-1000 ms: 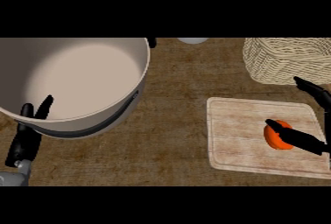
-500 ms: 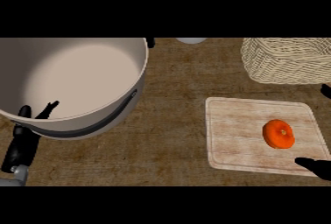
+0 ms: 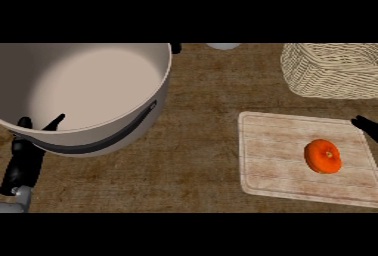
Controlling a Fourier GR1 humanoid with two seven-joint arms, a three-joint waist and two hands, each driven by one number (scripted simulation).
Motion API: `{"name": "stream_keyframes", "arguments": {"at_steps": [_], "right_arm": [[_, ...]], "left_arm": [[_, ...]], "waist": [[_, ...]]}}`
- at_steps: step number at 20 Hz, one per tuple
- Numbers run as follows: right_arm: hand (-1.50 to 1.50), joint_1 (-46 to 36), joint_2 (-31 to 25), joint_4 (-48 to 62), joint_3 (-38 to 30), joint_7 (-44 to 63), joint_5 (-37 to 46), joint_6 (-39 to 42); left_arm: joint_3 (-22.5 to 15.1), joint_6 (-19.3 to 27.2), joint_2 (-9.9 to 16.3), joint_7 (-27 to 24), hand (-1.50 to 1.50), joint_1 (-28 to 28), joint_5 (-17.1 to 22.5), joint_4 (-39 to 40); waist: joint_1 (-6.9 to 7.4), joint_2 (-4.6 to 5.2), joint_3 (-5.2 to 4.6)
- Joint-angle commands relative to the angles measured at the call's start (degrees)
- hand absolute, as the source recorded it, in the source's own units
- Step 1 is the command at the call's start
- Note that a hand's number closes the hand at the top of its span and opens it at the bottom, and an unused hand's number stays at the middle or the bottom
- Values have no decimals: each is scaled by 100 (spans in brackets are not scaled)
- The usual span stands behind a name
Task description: Pick the squash from the cutting board and place it in the pot
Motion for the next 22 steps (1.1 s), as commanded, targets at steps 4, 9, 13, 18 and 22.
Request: {"name": "stream_keyframes", "arguments": {"at_steps": [4,9,13,18,22], "right_arm": [[-150,-439,164,-302,196,1328,-168,888],[-150,-554,833,119,424,1373,367,1016],[-150,-875,1121,482,229,1391,332,1519],[-150,-799,1404,1229,353,765,955,1565],[-150,-1046,1868,1703,409,405,1376,1458]], "left_arm": [[209,-44,-93,285,0,-233,-109,-50],[252,-1,-375,354,0,-440,-313,189],[364,-55,-372,454,0,-95,-403,-274],[573,-400,-310,401,0,-334,-271,-13],[539,-361,-426,410,0,-249,-463,-97]], "waist": [[33,27,15],[12,34,17],[37,27,17],[6,34,17],[26,35,20]]}}
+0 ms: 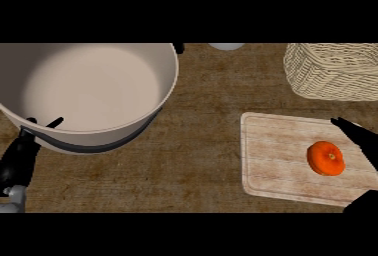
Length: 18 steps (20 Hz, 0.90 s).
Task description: Pick the squash from the cutting board and place it in the pot
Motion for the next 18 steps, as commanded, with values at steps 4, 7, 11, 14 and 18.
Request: {"name": "stream_keyframes", "arguments": {"at_steps": [4,7,11,14,18], "right_arm": [[-150,-9,583,306,77,-413,709,-23],[-150,-627,941,1520,284,-701,1183,-155],[-150,-345,1065,1105,101,-379,1247,301],[-150,-521,1112,1343,-50,-417,1132,504],[-150,-768,1498,1733,96,-433,1519,520]], "left_arm": [[-33,-239,-120,306,0,-524,-256,235],[-121,-315,-165,390,0,-219,-240,-178],[195,-433,-155,284,0,-62,-278,-234],[275,-477,-121,309,0,-608,-359,232],[130,-349,-493,7,0,-388,-583,308]], "waist": [[-102,48,-9],[5,65,-5],[-60,46,-10],[-91,53,-11],[-65,58,-10]]}}
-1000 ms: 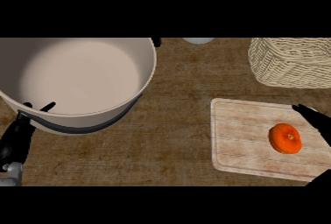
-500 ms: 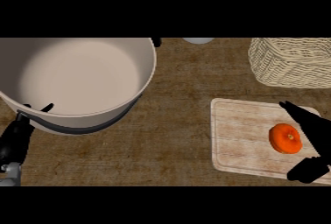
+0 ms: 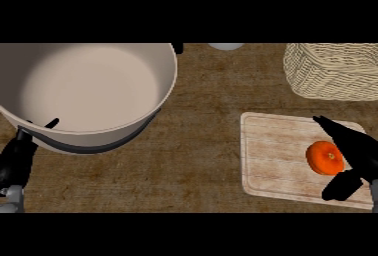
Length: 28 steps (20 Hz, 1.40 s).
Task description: Pick the squash from the cutting board and place it in the pot
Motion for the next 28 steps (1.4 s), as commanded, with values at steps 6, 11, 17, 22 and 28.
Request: {"name": "stream_keyframes", "arguments": {"at_steps": [6,11,17,22,28], "right_arm": [[-150,-83,419,941,-271,-743,412,-123],[-150,-128,507,995,-336,-851,592,-48],[150,100,983,499,-209,-418,718,105],[150,30,681,1103,-340,-1555,1241,-490],[150,-163,645,1026,-444,-1924,1653,-844]], "left_arm": [[-35,-209,-182,8,0,-450,-288,409],[-116,-222,-281,169,0,-434,-455,216],[211,-584,-174,120,0,-68,-220,-31],[302,-754,-132,-14,0,-212,-241,292],[17,-251,-551,270,0,-204,-719,-96]], "waist": [[-61,56,-11],[-74,49,-11],[-66,40,-13],[-71,49,-12],[-70,44,-11]]}}
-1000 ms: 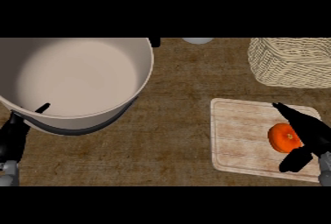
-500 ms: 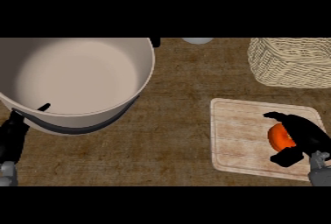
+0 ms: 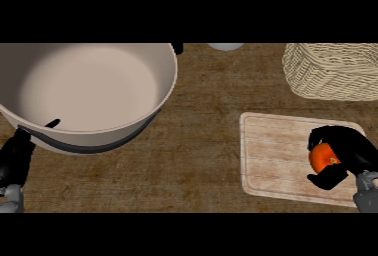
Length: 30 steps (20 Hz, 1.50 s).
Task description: Pick the squash from the cutting board and place it in the pot
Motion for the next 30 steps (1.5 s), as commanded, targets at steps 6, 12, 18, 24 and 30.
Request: {"name": "stream_keyframes", "arguments": {"at_steps": [6,12,18,24,30], "right_arm": [[150,250,28,-984,-232,180,462,-304],[150,-1737,1509,1350,339,-1579,-33,-960],[150,-2919,2053,2835,-371,-2514,-338,-1894],[150,-3214,2272,2397,-1236,-3681,-1450,-2373],[150,-3695,2287,1977,-1619,-3868,-2048,-2222]], "left_arm": [[-185,-62,-148,185,0,-415,-337,383],[-306,-430,-117,124,0,-524,-54,62],[-239,-333,-96,392,0,-692,-141,186],[-147,-188,-186,113,0,-379,-209,321],[-52,-299,-152,132,0,-399,-136,369]], "waist": [[-144,52,-7],[464,270,40],[192,168,15],[5,124,8],[-67,72,-4]]}}
